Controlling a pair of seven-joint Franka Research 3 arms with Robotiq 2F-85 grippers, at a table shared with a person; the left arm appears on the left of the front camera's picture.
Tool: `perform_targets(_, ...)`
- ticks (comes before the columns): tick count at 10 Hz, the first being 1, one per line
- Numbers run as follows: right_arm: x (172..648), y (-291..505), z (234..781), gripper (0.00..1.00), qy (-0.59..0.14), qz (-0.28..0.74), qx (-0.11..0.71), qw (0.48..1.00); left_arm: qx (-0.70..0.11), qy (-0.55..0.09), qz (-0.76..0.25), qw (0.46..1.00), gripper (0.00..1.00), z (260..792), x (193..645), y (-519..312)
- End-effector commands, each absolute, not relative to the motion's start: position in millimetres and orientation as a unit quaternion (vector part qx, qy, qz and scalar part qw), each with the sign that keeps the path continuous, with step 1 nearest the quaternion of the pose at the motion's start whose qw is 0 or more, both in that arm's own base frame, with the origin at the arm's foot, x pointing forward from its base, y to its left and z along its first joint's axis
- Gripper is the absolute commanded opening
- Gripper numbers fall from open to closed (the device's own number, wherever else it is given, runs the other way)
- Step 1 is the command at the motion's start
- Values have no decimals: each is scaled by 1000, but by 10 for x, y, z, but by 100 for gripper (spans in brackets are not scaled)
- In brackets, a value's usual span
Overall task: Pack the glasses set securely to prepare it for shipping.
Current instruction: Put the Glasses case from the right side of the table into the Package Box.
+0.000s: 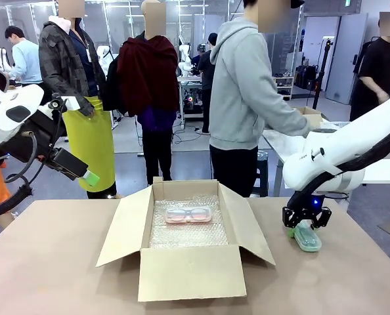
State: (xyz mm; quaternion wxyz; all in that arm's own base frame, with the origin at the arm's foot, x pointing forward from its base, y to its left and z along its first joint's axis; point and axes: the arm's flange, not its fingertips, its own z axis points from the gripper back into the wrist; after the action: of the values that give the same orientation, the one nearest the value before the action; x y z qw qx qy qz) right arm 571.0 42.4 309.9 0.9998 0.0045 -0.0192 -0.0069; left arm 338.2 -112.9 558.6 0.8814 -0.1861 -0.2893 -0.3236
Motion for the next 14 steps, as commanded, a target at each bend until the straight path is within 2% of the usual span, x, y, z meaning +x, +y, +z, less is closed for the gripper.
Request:
perform_targets(1, 5700, 473, 3300, 24, -21, -6, -15, 1000, -193, -294, -330, 876, 100, 5590, 3386, -1107)
perform_targets(4, 5425, 620, 4257, 24, -26, 56, 15, 998, -193, -294, -330, 876, 100, 5590, 3386, -1107)
perform_targets(7, 5151, 835, 4771, 24, -22, 166, 9, 986, -193, -294, -330, 876, 100, 5590, 3386, -1107)
perform_targets(8, 5079, 908, 4892, 24, -2, 234, 12, 972, -193, -294, -330, 876, 100, 5590, 3386, -1107)
perform_targets(10, 4899, 1301, 5172, 24, 46, 506, 1, 861, -193, -294, -330, 876, 100, 5590, 3386, -1107)
perform_targets(12, 4873, 1847, 5305, 24, 26, 601, 14, 798, -193, -294, -330, 876, 100, 5590, 3386, -1107)
perform_targets(13, 4914, 2201, 5238, 24, 7, 629, -7, 778, -193, -294, -330, 876, 100, 5590, 3386, -1107)
perform_targets(14, 4951, 2431, 5203, 24, 23, 654, -1, 756, -193, -294, -330, 876, 100, 5590, 3386, -1107)
